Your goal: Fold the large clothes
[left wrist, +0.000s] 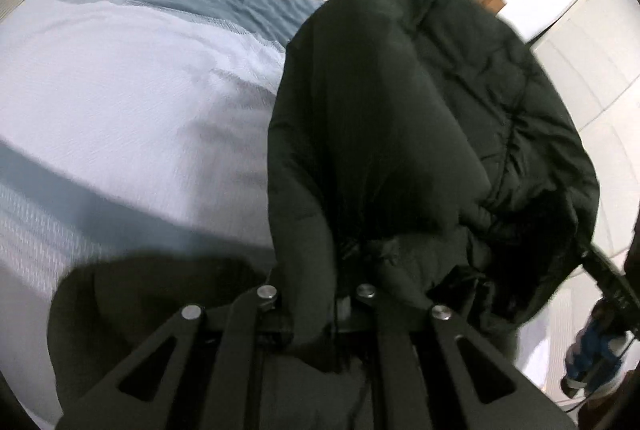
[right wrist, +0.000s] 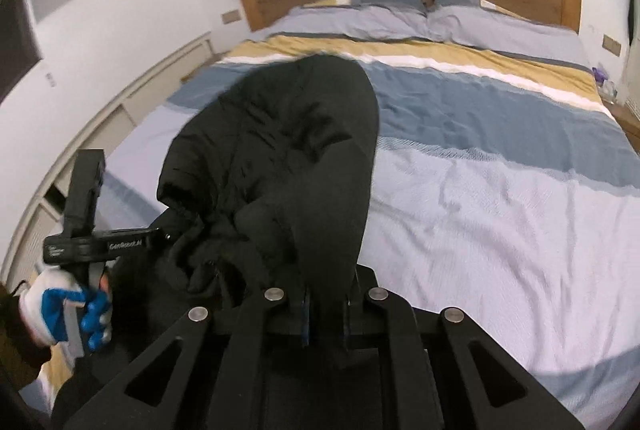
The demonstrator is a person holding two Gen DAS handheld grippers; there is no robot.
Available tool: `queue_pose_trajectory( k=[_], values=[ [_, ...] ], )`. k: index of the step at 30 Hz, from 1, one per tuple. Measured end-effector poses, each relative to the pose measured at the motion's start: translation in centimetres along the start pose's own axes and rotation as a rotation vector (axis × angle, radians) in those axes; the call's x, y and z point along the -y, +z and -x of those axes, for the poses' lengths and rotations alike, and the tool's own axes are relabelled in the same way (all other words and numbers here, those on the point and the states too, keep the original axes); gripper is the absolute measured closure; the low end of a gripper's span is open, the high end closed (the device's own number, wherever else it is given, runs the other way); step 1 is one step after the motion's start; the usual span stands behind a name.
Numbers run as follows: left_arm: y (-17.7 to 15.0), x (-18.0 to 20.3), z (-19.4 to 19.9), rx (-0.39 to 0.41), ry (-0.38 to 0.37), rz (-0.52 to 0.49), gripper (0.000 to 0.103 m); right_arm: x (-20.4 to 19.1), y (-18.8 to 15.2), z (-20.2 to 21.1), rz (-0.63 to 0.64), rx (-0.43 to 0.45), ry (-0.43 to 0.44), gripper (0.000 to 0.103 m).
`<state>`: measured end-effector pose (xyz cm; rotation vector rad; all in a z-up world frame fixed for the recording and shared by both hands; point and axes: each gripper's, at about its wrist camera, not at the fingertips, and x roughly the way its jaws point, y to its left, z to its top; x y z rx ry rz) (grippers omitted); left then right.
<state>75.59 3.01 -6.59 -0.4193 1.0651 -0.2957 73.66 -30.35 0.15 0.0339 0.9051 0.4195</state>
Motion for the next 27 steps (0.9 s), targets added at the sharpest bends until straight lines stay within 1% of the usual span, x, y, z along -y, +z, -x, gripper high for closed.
queue_pose_trajectory(
  k=[2, 3, 4, 6, 8, 11, 15, 18, 21, 22, 24, 26, 27],
  values=[
    [-2.1, -0.5, 1.6, 0.002, -0.027, 0.012, 0.094, -0.9, -1.8, 2.0, 0.006, 0.013, 0.011, 0.093],
    [-3.8, -0.8, 2.4, -0.001, -0.030, 0.003, 0.094, -1.3, -2.9, 3.0, -0.002, 0.018, 0.027, 0.092],
    [-4.6, -1.2, 3.0, -0.005, -0.030, -0.001, 0.094, -1.6, -3.6, 3.6, -0.014, 0.021, 0.041, 0.092],
    [-6.9, -2.1, 4.2, -0.016, -0.056, 0.009, 0.094, -2.1, -6.2, 5.0, -0.046, 0.013, 0.073, 0.092],
    [-9.2, -2.6, 5.1, -0.016, -0.061, 0.012, 0.094, -2.5, -8.3, 5.7, -0.050, 0.002, 0.073, 0.092],
    [-11.2, -3.4, 6.1, -0.017, -0.068, 0.027, 0.092, -2.1, -11.7, 5.8, -0.115, -0.022, 0.072, 0.092],
    [-14.3, -5.2, 7.2, -0.050, -0.032, 0.044, 0.092, -1.0, -15.6, 4.9, -0.188, -0.056, 0.041, 0.092],
    [-15.5, -6.0, 8.0, -0.054, -0.015, 0.049, 0.093, -0.6, -17.7, 4.2, -0.218, -0.070, 0.016, 0.092],
    [-16.0, -6.2, 9.0, -0.041, -0.006, 0.054, 0.093, 0.0, -19.1, 3.3, -0.248, -0.081, 0.003, 0.092],
    [-16.4, -5.7, 8.6, -0.038, -0.003, 0.053, 0.093, 0.0, -19.2, 3.2, -0.254, -0.078, 0.002, 0.092],
    [-17.0, -5.2, 9.1, -0.032, 0.011, 0.049, 0.093, 0.0, -19.5, 3.2, -0.265, -0.072, 0.002, 0.092],
    [-17.1, -4.8, 9.2, -0.030, 0.020, 0.049, 0.093, 0.1, -19.8, 3.4, -0.282, -0.062, 0.009, 0.091],
    [-16.6, -3.7, 8.9, -0.028, 0.024, 0.052, 0.093, 0.0, -19.9, 3.6, -0.288, -0.057, 0.014, 0.089]
  ],
)
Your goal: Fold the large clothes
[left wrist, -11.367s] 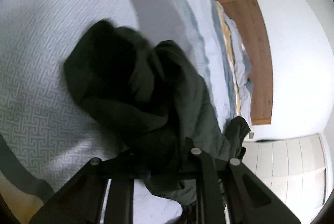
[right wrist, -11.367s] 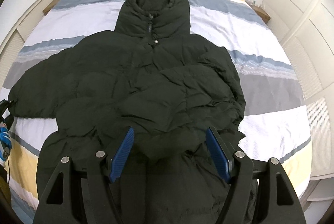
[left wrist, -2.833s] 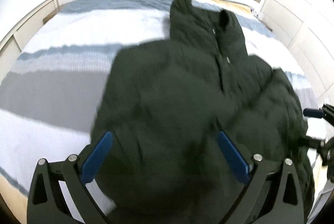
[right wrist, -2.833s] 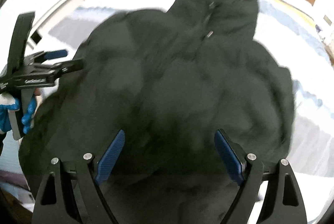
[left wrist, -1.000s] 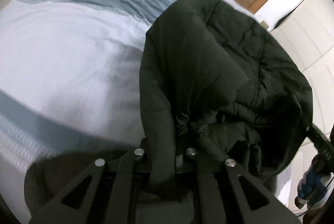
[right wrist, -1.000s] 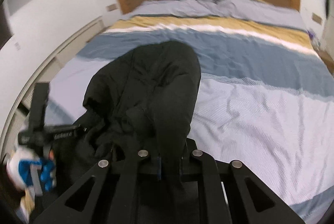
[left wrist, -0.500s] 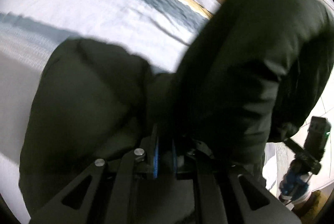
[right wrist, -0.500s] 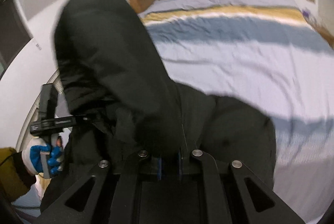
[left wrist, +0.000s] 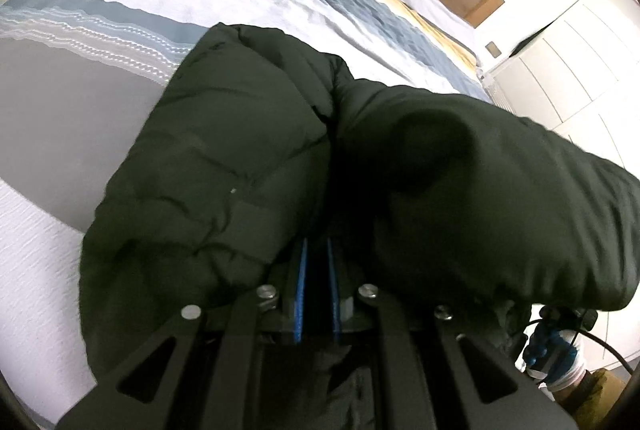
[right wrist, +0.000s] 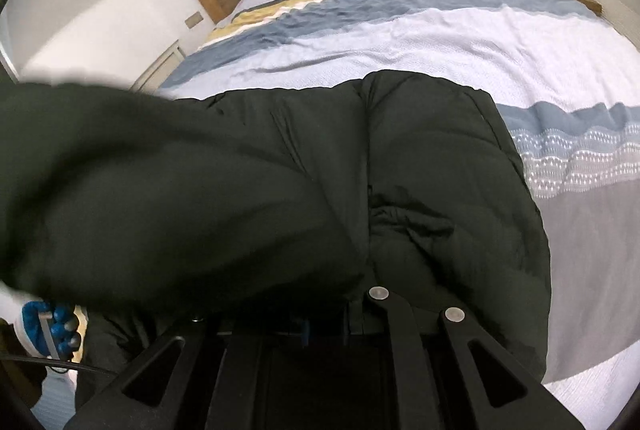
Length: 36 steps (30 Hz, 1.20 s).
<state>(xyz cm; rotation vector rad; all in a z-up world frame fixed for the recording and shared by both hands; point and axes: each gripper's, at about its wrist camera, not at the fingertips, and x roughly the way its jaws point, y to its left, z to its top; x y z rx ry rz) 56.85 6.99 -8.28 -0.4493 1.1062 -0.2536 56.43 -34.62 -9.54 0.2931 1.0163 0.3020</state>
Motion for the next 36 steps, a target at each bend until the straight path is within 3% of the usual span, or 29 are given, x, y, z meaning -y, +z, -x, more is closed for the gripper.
queue_pose_trajectory(
  k=[5, 7, 14, 15, 19, 20, 29, 32, 36],
  values=[
    [-0.2, -1.5, 2.9, 0.022, 0.008, 0.029, 0.093, 0.0, -1.2, 1.7, -0.005, -0.016, 0.011, 0.081],
    [-1.1, -1.6, 4.4, 0.029, 0.004, 0.036, 0.093, 0.1, -1.8, 3.1, -0.002, -0.026, 0.005, 0.073],
    [1.2, 2.2, 8.3, 0.064, -0.001, -0.028, 0.091, -0.2, -1.0, 9.4, 0.029, -0.002, -0.009, 0.060],
    [1.8, 2.9, 8.8, 0.078, -0.010, -0.035, 0.089, -0.6, -0.1, 10.2, 0.033, 0.016, -0.005, 0.058],
    [3.9, 6.0, 10.8, 0.130, -0.051, -0.067, 0.061, -2.4, 3.2, 12.6, 0.038, 0.079, 0.029, 0.052],
    [4.7, 7.3, 11.1, 0.143, -0.062, -0.086, 0.059, -3.1, 4.1, 13.0, 0.047, 0.093, 0.039, 0.051],
    [7.7, 14.5, 8.4, 0.120, -0.121, -0.197, 0.057, -9.4, 7.4, 10.7, 0.128, 0.069, 0.125, 0.044],
    [6.9, 15.4, 6.6, 0.084, -0.106, -0.238, 0.057, -10.4, 6.6, 9.1, 0.143, 0.033, 0.135, 0.043],
    [3.2, 13.5, 3.8, 0.008, -0.069, -0.240, 0.057, -10.3, 4.6, 6.9, 0.162, -0.029, 0.122, 0.043]
  ],
)
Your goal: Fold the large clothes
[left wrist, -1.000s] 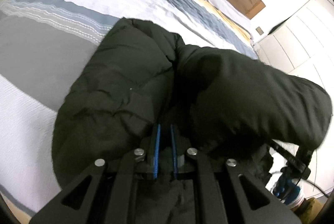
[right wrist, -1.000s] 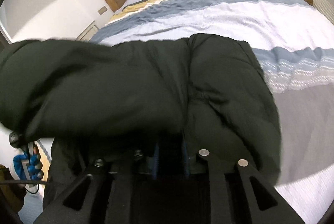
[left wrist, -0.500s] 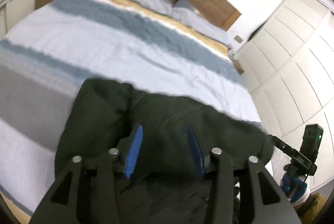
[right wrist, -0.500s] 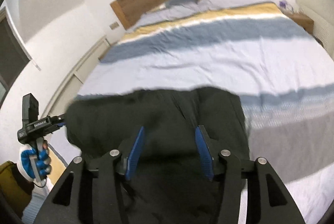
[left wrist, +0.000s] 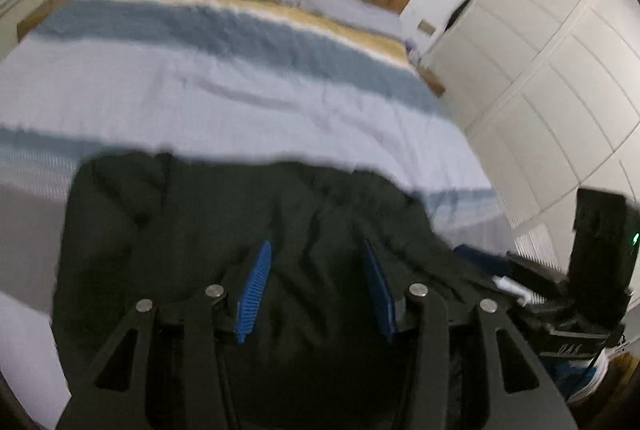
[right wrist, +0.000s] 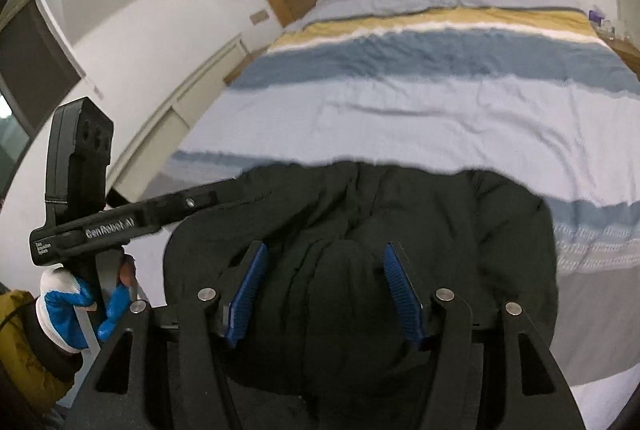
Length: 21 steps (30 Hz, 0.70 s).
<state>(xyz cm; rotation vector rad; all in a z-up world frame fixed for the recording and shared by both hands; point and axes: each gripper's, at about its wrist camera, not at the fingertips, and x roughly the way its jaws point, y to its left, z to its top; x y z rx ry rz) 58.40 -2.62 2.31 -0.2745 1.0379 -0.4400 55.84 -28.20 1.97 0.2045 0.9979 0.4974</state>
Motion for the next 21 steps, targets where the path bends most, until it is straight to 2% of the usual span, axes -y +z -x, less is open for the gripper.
queue_pose_trajectory(
  k=[5, 9, 11, 15, 21],
  values=[
    [-6.7, -3.7, -2.3, -0.069, 0.033, 0.086, 0.057, 0.1, -4.0, -2.6, 0.050, -0.101, -0.055, 0.040],
    [-10.2, -4.9, -2.7, -0.030, 0.044, 0.115, 0.057, 0.2, -7.8, -5.2, 0.098, -0.185, -0.114, 0.038],
    [-11.2, -4.8, -3.3, -0.014, 0.070, 0.103, 0.057, 0.4, -9.4, -6.2, 0.105, -0.197, -0.141, 0.038],
    [-13.1, -3.9, -5.6, 0.008, 0.163, 0.018, 0.056, 1.6, -11.4, -8.2, 0.085, -0.189, -0.176, 0.037],
    [-13.2, -4.3, -6.3, -0.025, 0.162, 0.026, 0.056, 2.3, -11.9, -9.8, 0.104, -0.216, -0.216, 0.037]
  ],
)
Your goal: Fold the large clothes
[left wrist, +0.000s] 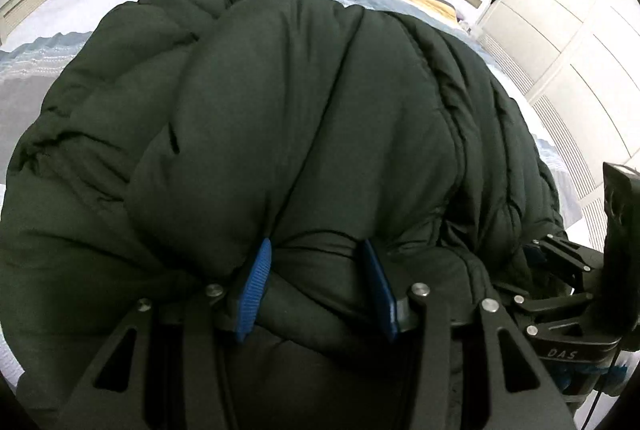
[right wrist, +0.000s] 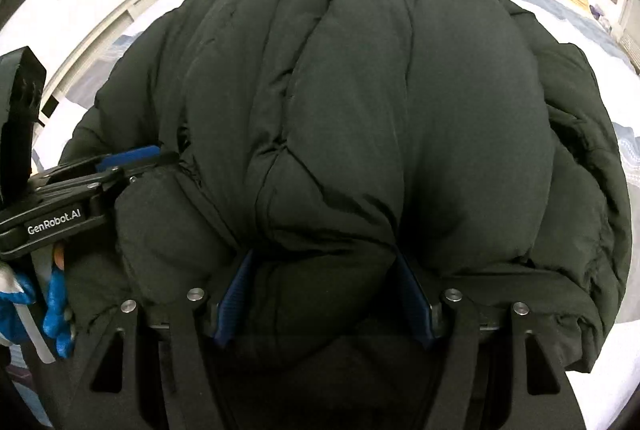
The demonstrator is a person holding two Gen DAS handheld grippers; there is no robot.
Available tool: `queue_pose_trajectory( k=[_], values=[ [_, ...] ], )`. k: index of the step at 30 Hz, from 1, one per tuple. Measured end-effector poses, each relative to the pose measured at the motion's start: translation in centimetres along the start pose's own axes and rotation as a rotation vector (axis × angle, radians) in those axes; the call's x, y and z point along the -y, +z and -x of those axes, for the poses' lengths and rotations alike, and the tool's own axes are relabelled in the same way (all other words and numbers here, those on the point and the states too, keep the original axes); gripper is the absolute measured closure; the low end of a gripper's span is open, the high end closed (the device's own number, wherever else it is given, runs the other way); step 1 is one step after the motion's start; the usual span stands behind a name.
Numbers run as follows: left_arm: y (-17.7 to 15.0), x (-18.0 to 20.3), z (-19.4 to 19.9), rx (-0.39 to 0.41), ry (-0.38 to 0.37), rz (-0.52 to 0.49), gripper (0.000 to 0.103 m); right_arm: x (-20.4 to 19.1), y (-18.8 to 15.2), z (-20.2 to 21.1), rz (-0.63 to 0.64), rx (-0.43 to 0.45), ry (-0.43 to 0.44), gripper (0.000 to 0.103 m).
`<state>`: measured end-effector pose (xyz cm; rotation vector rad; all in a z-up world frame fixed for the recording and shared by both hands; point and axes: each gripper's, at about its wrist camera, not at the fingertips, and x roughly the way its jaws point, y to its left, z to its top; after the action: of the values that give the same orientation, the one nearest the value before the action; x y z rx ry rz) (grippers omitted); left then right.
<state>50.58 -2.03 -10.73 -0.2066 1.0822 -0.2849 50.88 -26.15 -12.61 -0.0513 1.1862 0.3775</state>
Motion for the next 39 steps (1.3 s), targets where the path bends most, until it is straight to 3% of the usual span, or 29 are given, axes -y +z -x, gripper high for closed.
queue_pose_trajectory(
  k=[8, 11, 15, 20, 24, 28, 33, 39],
  values=[
    [1.8, 0.1, 5.4, 0.004, -0.042, -0.033, 0.054, 1.0, 0.6, 4.9, -0.013, -0.018, 0.019, 0.033],
    [3.7, 0.5, 8.1, 0.076, -0.045, -0.074, 0.050, 1.2, 1.4, 8.4, 0.012, 0.039, 0.022, 0.032],
    [7.0, 0.8, 8.2, 0.129, -0.039, -0.082, 0.046, 2.0, 5.0, 11.5, 0.034, 0.146, 0.018, 0.031],
    [10.4, 0.5, 3.9, 0.113, 0.023, -0.102, 0.042, 1.2, 10.3, 9.0, 0.046, 0.200, -0.015, 0.030],
    [10.9, -0.2, -0.6, 0.057, 0.084, -0.105, 0.042, 2.0, 12.8, 4.1, 0.013, 0.156, -0.029, 0.030],
    [9.5, -1.6, -3.0, 0.026, 0.099, -0.109, 0.043, 3.6, 12.4, -0.5, -0.036, 0.072, -0.051, 0.029],
    [9.5, -1.6, -2.7, 0.017, 0.097, -0.121, 0.042, 4.2, 11.4, -1.8, -0.032, 0.052, -0.053, 0.029],
    [8.8, -0.2, 1.9, 0.080, 0.072, -0.124, 0.042, 3.0, 11.2, 2.0, -0.012, 0.092, -0.023, 0.029]
  ],
)
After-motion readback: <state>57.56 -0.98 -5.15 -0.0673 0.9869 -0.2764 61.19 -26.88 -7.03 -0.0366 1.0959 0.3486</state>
